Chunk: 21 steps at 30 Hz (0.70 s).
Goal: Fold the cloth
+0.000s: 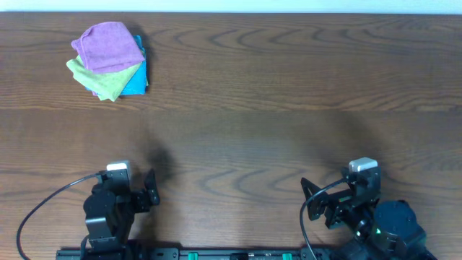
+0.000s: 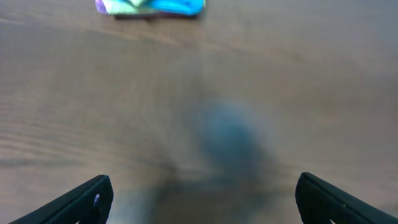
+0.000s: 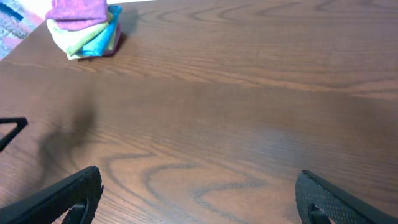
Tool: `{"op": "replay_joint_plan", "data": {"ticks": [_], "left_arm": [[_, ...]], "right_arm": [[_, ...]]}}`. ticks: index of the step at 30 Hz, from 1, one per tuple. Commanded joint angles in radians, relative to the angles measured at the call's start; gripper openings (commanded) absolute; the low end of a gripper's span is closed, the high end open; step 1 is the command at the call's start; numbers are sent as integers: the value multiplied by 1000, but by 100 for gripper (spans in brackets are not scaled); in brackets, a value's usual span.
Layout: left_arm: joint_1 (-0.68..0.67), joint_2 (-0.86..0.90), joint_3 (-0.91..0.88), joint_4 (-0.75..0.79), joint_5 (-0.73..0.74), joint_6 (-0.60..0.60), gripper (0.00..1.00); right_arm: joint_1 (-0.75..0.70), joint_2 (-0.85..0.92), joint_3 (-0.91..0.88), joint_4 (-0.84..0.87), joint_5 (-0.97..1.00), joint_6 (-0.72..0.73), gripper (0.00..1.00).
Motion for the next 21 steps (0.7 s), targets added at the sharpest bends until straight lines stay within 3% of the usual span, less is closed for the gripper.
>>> {"op": "replay_joint_plan", "data": {"ticks": [1, 21], "left_arm": [[0, -47, -22, -42, -44, 64, 95], [0, -108, -56, -118, -102, 40, 95]], "right_arm": [[-6, -4, 1, -1, 6, 13, 99], [-6, -4, 1, -1, 6, 13, 99]]}}
